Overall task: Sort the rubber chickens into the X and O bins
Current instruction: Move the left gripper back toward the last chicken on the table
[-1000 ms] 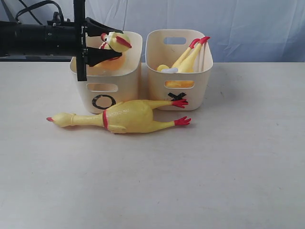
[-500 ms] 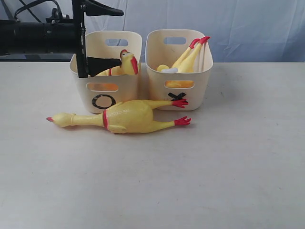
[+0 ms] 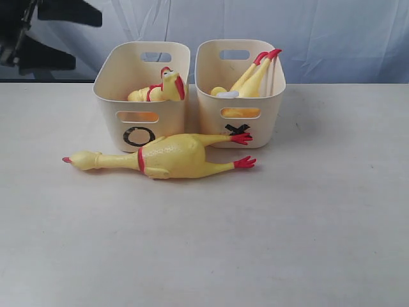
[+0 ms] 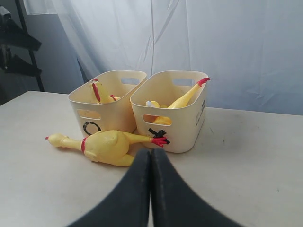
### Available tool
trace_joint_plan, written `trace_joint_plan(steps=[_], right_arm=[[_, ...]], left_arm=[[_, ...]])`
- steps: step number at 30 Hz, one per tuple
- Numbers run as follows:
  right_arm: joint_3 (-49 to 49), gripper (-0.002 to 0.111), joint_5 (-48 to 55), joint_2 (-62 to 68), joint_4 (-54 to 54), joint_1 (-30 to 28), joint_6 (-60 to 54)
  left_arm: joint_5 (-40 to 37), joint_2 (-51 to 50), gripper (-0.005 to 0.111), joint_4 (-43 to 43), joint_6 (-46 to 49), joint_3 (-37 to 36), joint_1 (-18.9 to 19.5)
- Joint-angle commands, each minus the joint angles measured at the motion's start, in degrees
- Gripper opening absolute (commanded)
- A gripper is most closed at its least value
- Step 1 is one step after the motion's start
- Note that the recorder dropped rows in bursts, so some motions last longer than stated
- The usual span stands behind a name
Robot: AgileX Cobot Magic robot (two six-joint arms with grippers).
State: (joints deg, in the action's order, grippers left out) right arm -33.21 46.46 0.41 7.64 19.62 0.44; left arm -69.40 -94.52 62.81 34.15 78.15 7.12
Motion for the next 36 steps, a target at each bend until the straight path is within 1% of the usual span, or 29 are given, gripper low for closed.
trace_joint_plan(steps=[1, 6, 17, 20, 23, 25, 26, 28, 31, 33, 34, 36], right_arm=[[0.2, -0.001, -0.3, -0.4, 0.0, -0.2, -0.4], [0.2, -0.001, -0.3, -0.4, 0.0, -0.2, -0.4], [0.2, -0.001, -0.3, -0.4, 0.0, -0.2, -0.4], [0.2, -0.001, -0.3, -0.4, 0.0, -0.2, -0.4], [0.2, -0.001, -0.3, -0.4, 0.0, -0.2, -0.4], [0.2, -0.001, -0.3, -0.4, 0.0, -0.2, -0.4], [0.2, -0.001, -0.3, -0.4, 0.0, -0.2, -0.4], [0.2, -0.001, -0.3, -0.4, 0.0, -0.2, -0.4], [0.2, -0.001, -0.3, -0.4, 0.0, -0.2, -0.4], [0.2, -0.001, -0.3, -0.4, 0.0, -0.2, -0.4], [0.2, -0.001, -0.3, -0.4, 0.0, -0.2, -0.4], [0.2, -0.001, -0.3, -0.4, 0.0, -0.2, -0.4]], left_arm=[[-0.6, 3.8, 0.103, -10.3, 1.5, 0.6, 0.2], [-0.6, 4.4, 0.103, -14.8, 0.4, 0.6, -0.3], [-0.6, 4.4, 0.103, -14.8, 0.4, -0.1, -0.4], [-0.6, 4.4, 0.103, -14.9, -0.8, -0.1, -0.4], [-0.6, 4.4, 0.101, -16.7, -0.7, -0.1, -1.4], [-0.6, 4.4, 0.095, -19.5, -0.8, -0.1, -2.8], [-0.6, 4.4, 0.089, -21.9, -0.9, -0.1, -3.9], [-0.6, 4.4, 0.075, -25.2, -1.2, -0.1, -5.9], [0.2, 4.4, 0.048, -29.2, -0.9, -0.1, -8.1], [1.7, 4.4, 0.035, -30.7, -0.5, -0.1, -9.0], [2.3, 4.4, 0.031, -31.8, -0.5, -0.1, -9.5], [3.5, 4.4, 0.027, -34.2, -0.5, -0.1, -10.1]])
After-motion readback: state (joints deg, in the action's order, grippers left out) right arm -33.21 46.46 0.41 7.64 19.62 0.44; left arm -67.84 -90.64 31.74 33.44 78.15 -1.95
